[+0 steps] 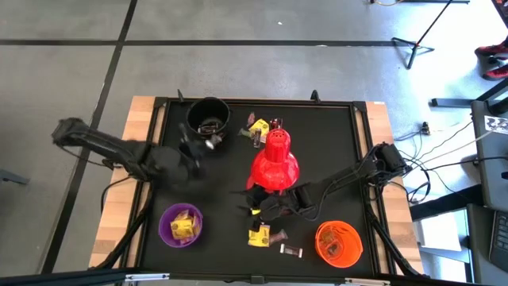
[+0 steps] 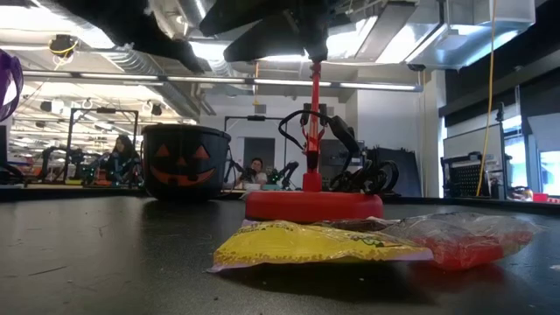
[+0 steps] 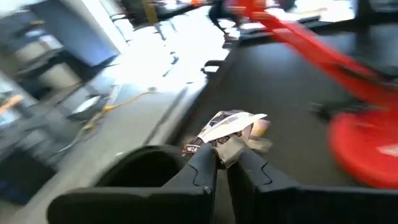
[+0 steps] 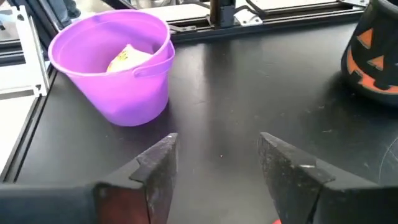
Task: Organize candy in baskets
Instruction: Put the brown chocolate bar into the black bucket
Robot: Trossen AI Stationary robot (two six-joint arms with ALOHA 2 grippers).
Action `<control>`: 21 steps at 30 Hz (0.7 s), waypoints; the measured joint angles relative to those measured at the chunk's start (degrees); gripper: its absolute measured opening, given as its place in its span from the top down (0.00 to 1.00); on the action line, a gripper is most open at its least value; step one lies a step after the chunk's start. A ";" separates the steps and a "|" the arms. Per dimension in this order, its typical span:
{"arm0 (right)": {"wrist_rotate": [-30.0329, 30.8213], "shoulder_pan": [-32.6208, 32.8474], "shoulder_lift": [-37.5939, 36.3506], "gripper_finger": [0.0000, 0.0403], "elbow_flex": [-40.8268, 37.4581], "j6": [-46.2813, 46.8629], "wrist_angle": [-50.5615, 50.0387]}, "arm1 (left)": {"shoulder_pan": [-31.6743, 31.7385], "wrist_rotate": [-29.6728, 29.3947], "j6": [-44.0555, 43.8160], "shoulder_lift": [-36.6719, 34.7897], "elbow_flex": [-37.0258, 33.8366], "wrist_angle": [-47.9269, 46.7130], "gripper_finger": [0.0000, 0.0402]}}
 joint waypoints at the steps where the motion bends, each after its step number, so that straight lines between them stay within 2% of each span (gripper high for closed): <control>1: 0.28 0.00 0.00 0.48 0.00 0.02 0.24 | 2.73 0.49 1.14 -1.76 0.00 -0.06 0.96; 6: 1.64 0.00 0.00 0.49 0.00 0.13 0.31 | 16.63 8.74 3.70 -6.59 0.00 -0.12 0.96; 9: 2.44 0.00 0.00 0.49 0.00 0.13 0.37 | 23.62 13.02 1.84 -6.73 0.00 -1.43 0.95; 12: 2.50 0.00 0.00 0.49 0.00 0.13 0.38 | 29.69 15.71 -0.21 -5.49 0.02 -3.80 0.89; 16: 2.44 0.00 0.00 0.49 0.00 0.13 0.29 | 34.89 18.94 -2.77 -3.67 0.00 -5.67 0.75; 21: 2.40 0.00 0.00 0.49 0.00 0.13 -0.76 | 35.83 19.95 -2.94 -3.44 0.00 -5.28 0.63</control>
